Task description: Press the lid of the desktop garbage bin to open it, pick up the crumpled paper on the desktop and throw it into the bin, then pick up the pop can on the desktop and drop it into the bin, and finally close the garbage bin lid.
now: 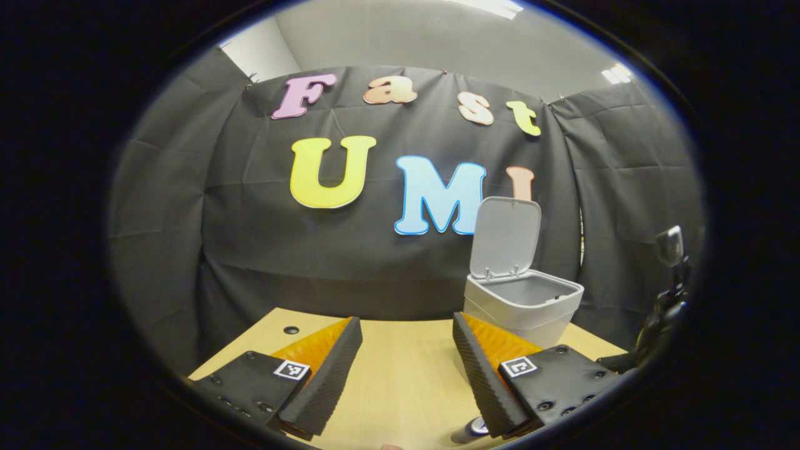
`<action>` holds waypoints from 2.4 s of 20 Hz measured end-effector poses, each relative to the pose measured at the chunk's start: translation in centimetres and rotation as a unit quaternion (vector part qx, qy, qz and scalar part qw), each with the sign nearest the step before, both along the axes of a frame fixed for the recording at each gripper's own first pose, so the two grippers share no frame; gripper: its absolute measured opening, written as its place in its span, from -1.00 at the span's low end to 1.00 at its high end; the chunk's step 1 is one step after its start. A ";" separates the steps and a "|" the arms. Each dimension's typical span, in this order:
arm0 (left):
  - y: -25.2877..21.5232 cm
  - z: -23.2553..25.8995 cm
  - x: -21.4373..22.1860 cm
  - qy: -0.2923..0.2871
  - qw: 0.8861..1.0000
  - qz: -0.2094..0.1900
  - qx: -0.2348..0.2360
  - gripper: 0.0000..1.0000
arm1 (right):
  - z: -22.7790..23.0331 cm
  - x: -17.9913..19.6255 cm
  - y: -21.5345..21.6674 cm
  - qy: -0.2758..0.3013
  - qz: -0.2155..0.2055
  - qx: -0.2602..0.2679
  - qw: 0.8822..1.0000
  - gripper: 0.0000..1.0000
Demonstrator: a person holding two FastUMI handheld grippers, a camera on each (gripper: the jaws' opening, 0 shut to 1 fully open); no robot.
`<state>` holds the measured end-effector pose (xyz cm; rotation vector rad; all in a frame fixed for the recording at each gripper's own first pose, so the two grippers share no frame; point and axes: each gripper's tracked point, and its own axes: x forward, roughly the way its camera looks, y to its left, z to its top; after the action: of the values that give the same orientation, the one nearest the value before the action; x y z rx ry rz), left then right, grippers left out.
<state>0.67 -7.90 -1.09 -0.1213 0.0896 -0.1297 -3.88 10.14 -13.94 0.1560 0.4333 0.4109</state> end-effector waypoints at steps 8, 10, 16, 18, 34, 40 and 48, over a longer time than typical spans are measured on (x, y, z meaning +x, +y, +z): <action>0.3 -0.7 -0.7 0.009 1.000 0.003 -0.006 1.00 | -6.3 -1.7 2.2 0.089 0.040 -0.033 0.995 0.83; 0.4 -1.0 -0.8 0.012 1.000 0.003 -0.007 1.00 | -7.1 -1.4 2.0 0.107 0.048 -0.041 0.992 0.84; 0.6 -1.8 -0.9 0.022 1.000 0.005 -0.017 1.00 | -9.7 -1.6 2.5 0.136 0.062 -0.059 0.987 0.84; 0.7 -1.9 -0.8 0.024 1.000 0.006 -0.019 1.00 | -10.1 -1.6 2.6 0.140 0.064 -0.061 0.986 0.84; 0.2 -1.9 1.0 0.018 1.000 -0.005 -0.005 0.91 | -2.1 0.5 -0.9 0.050 0.027 -0.023 0.998 0.67; 0.0 -1.8 1.2 0.019 1.000 -0.004 -0.008 0.87 | 5.5 3.1 -3.1 -0.032 -0.001 0.015 0.999 0.67; 0.5 -1.3 0.8 0.016 1.000 0.003 -0.002 1.00 | 12.9 5.8 -4.8 -0.138 -0.034 0.050 0.989 0.66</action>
<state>1.51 -7.45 -2.35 -0.1282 0.1202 -0.1219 1.88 5.37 -1.00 0.2069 0.1348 0.3808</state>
